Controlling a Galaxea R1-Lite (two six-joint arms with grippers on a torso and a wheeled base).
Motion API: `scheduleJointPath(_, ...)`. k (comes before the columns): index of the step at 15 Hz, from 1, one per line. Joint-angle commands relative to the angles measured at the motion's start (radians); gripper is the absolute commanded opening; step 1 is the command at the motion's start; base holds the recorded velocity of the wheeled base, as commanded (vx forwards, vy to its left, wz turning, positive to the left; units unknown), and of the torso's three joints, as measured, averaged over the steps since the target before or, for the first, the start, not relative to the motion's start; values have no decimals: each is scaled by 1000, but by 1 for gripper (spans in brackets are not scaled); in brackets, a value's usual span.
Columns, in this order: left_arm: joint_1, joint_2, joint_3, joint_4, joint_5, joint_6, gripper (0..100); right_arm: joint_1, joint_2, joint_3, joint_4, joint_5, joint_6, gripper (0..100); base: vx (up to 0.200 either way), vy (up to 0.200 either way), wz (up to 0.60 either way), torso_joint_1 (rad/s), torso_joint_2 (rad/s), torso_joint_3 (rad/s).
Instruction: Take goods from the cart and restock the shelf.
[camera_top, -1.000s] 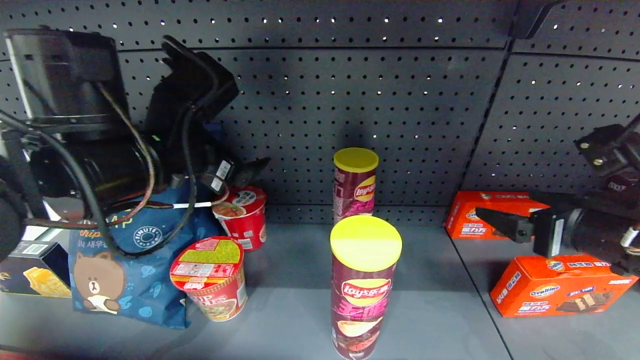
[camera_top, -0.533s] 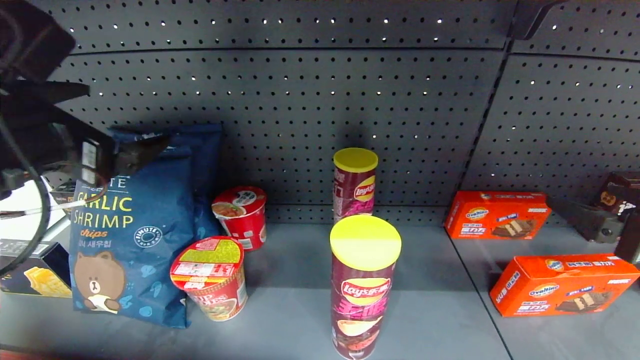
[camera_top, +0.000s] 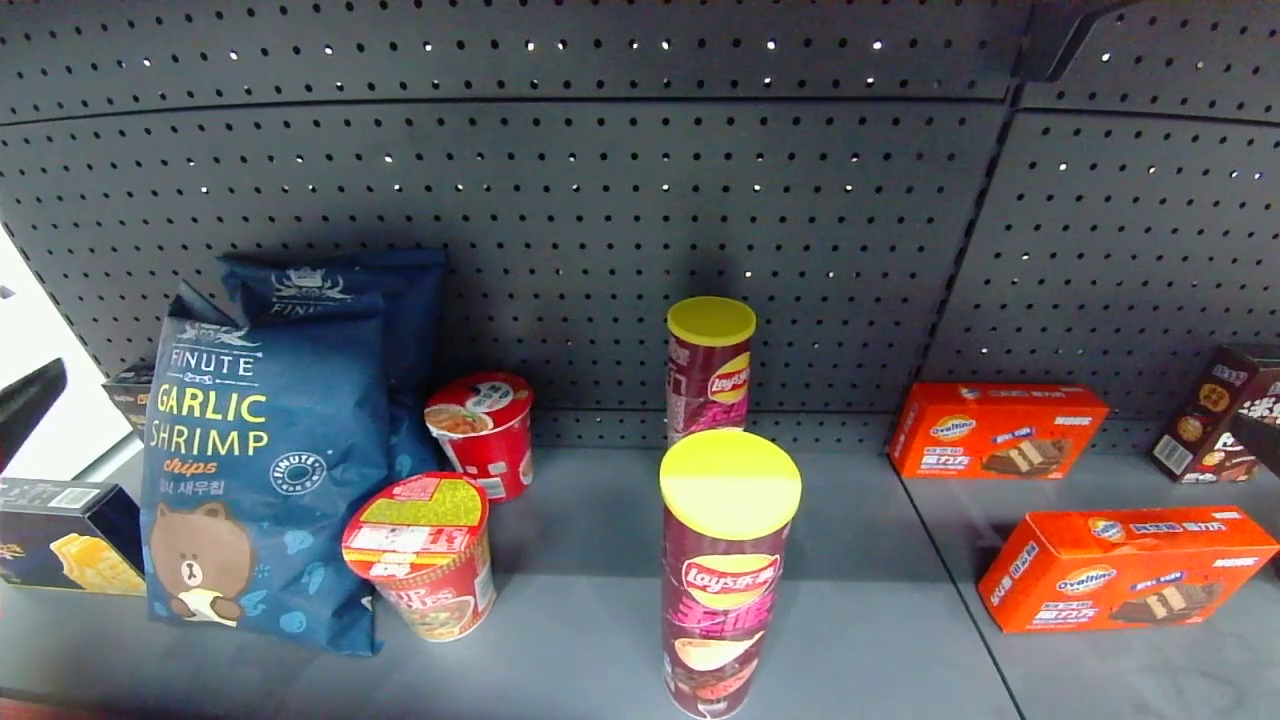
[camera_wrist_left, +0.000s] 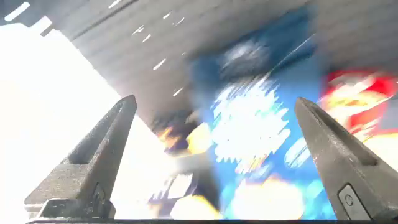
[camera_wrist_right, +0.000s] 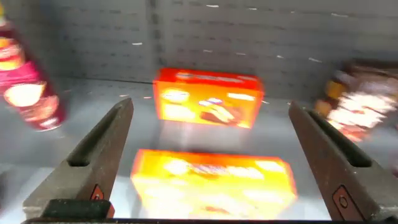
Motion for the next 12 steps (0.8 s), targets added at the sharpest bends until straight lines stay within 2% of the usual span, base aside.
scheduleJointPath(1,153,-154,102,-2,14,-8,100,-32,-106,52,-1,-1,-3,100,0,0,0,0,0,0)
scheduleJointPath(2,196,-174,127,-2,14,-17,100,-32,-136,66,2,-2,-3,100,0,0,0,0,0,0)
scheduleJointPath(3,201,-178,131,-2,14,-19,100,-32,-139,67,2,-4,-3,100,0,0,0,0,0,0)
scheduleJointPath(5,207,-290,282,0,9,-28,100,-32,-218,144,0,-48,-10,100,0,0,0,0,0,0)
scheduleJointPath(7,156,-382,378,0,8,-67,100,-36,-294,213,2,-50,-41,100,0,0,0,0,0,0)
scheduleJointPath(8,119,-430,432,-2,8,-73,100,-45,-338,270,2,-53,-42,100,0,0,0,0,0,0)
scheduleJointPath(11,61,-522,529,0,8,-91,100,-125,-422,362,22,-128,-44,100,0,0,0,0,0,0)
scheduleJointPath(12,47,-529,562,0,8,-120,100,-156,-465,396,26,-129,-46,100,0,0,0,0,0,0)
